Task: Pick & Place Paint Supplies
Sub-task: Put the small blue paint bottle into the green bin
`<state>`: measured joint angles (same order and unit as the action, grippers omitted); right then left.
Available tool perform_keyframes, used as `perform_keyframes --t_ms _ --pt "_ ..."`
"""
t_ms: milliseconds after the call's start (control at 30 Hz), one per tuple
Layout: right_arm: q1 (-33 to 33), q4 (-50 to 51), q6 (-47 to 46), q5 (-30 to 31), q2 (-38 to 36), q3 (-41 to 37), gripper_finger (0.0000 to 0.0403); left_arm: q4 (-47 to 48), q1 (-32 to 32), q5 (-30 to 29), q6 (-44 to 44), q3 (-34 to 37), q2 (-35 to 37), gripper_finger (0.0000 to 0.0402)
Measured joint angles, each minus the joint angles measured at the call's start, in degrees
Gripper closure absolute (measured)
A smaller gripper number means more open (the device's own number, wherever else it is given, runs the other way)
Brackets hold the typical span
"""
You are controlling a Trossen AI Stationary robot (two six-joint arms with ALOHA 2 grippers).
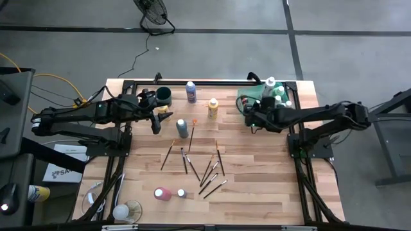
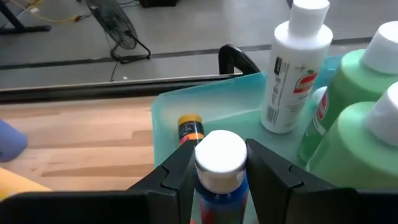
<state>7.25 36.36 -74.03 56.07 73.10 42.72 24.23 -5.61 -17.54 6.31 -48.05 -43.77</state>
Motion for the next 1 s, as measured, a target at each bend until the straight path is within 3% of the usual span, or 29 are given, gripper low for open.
perform_keyframes --t_ms 467,700,1000 --pt "-3.17 8.05 -17.44 -0.6 7.48 0.0 0.0293 0.02 -0.01 -0.02 0.0 0.0 0.0 0.0185" --pt "-3.15 8.2 -18.48 -2.62 8.88 0.0 0.029 0.53 -0.02 -0.02 0.0 0.0 0.0 0.0185" --pt "-3.15 8.3 -18.41 -8.13 8.86 0.0 0.0247 2.67 0.0 -0.04 0.0 0.0 0.0 0.0185"
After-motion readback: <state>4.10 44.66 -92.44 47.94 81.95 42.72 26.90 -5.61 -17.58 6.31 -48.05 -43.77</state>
